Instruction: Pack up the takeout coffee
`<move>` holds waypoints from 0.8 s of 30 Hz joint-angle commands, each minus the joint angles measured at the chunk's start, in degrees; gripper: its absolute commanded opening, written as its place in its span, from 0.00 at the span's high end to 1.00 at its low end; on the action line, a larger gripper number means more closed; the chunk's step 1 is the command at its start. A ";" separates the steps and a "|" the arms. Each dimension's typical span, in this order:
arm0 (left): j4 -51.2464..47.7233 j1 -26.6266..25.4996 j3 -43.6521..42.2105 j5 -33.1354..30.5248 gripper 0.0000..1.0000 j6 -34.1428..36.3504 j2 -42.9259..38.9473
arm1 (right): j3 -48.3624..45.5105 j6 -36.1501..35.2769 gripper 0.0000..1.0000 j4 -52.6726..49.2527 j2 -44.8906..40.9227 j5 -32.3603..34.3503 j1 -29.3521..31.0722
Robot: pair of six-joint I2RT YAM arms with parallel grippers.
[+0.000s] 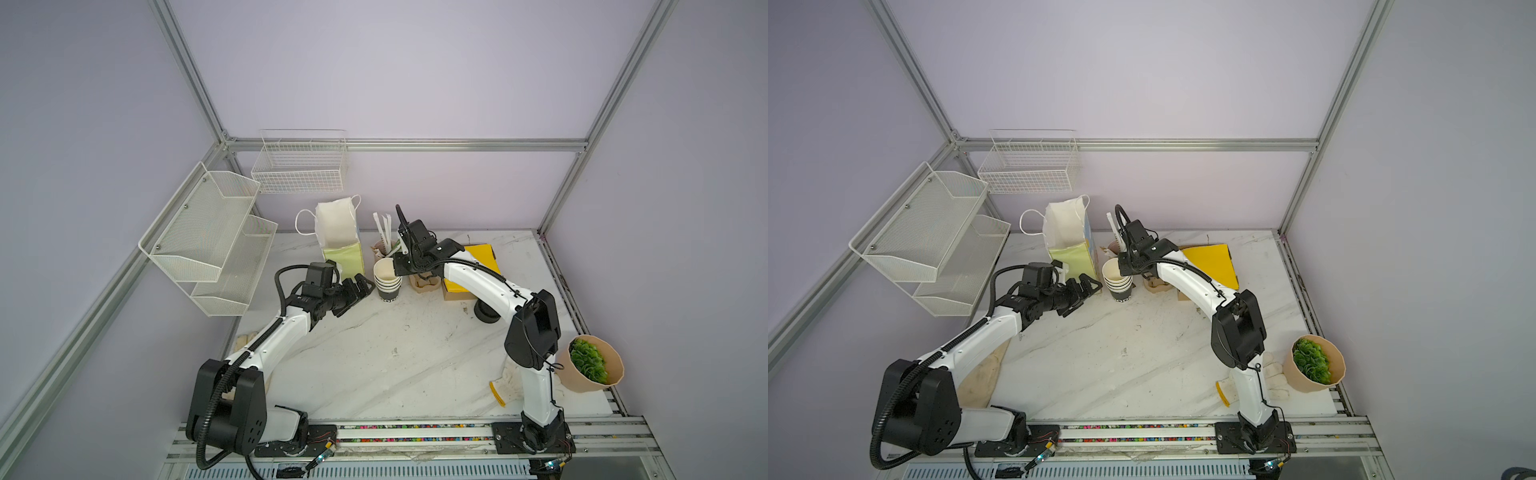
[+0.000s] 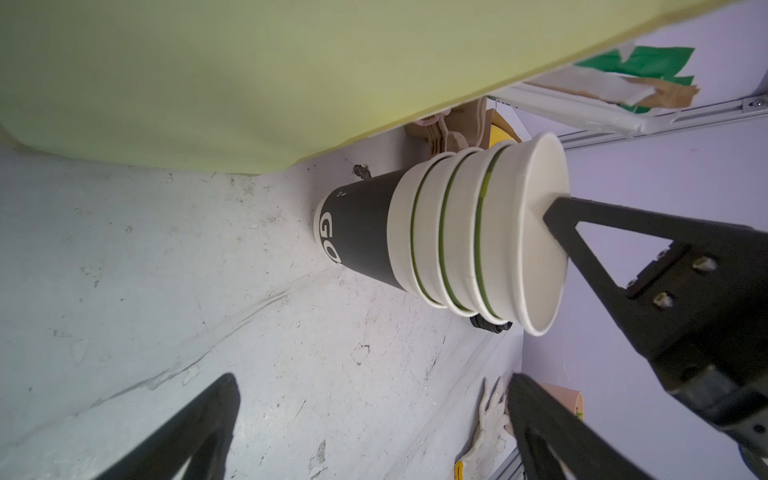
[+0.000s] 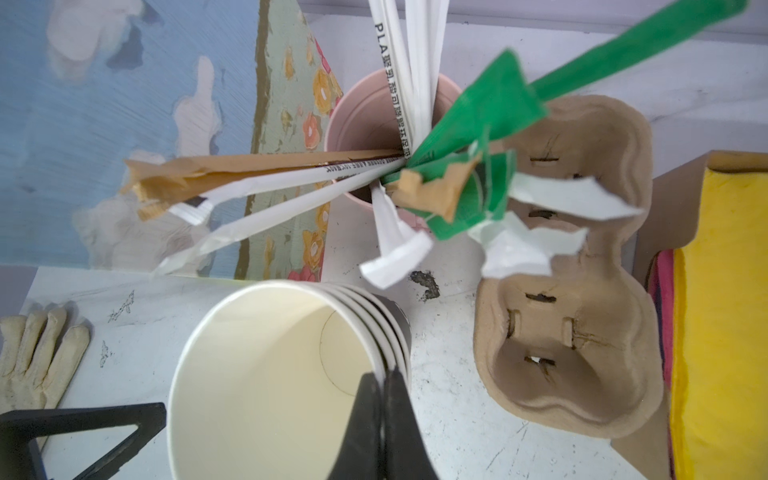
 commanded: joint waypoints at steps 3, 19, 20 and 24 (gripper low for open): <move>5.19 -0.40 0.96 -0.12 0.00 -2.88 1.68 | -0.94 0.02 1.00 1.40 -3.15 -0.34 0.29; 8.39 -0.78 1.20 -1.68 0.02 -5.37 6.10 | -2.64 0.48 1.00 2.26 -4.06 -1.22 0.29; 8.61 -0.72 1.03 -1.65 0.02 -5.48 5.94 | -2.78 0.41 1.00 2.29 -4.07 -1.18 0.29; 10.57 -0.80 -0.04 -1.47 0.02 -6.31 4.93 | -3.13 0.45 1.00 2.32 -4.09 -1.19 0.28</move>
